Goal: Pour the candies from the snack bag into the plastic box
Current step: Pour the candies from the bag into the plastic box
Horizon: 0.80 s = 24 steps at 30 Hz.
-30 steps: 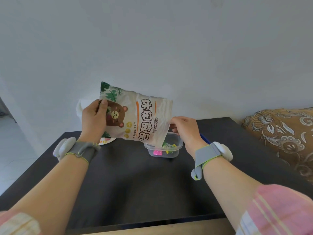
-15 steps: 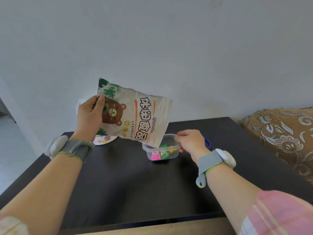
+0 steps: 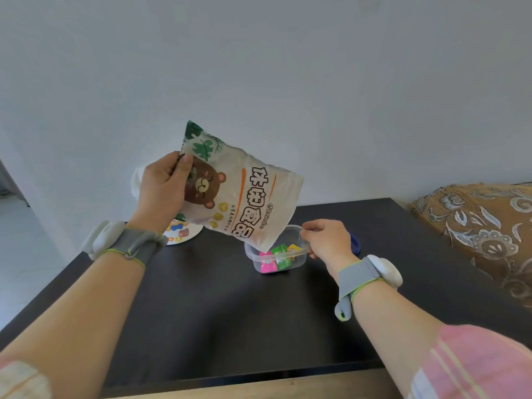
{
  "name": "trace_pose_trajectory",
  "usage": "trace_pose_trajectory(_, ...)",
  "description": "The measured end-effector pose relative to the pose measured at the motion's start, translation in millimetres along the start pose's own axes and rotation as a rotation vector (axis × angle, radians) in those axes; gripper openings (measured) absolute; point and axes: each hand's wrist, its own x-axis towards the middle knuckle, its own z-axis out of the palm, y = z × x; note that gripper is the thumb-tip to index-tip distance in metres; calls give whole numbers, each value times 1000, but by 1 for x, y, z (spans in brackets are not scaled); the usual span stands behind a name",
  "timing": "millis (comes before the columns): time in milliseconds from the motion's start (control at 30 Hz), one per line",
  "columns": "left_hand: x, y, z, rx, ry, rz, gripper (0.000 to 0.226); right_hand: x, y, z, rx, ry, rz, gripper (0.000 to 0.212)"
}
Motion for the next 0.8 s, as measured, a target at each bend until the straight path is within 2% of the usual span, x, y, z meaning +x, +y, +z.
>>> trace_pose_trajectory(333, 0, 6, 2, 9, -33, 11, 28, 2, 3, -3, -7, -2, -11, 24)
trace_pose_trajectory(500, 3, 8, 0, 31, -67, 31, 38, 2, 3, -2, -23, -6, -14, 24)
trace_pose_trajectory(800, 4, 14, -2, 73, -67, 92, 36, -1, 1, -2, -17, 4, -7, 23)
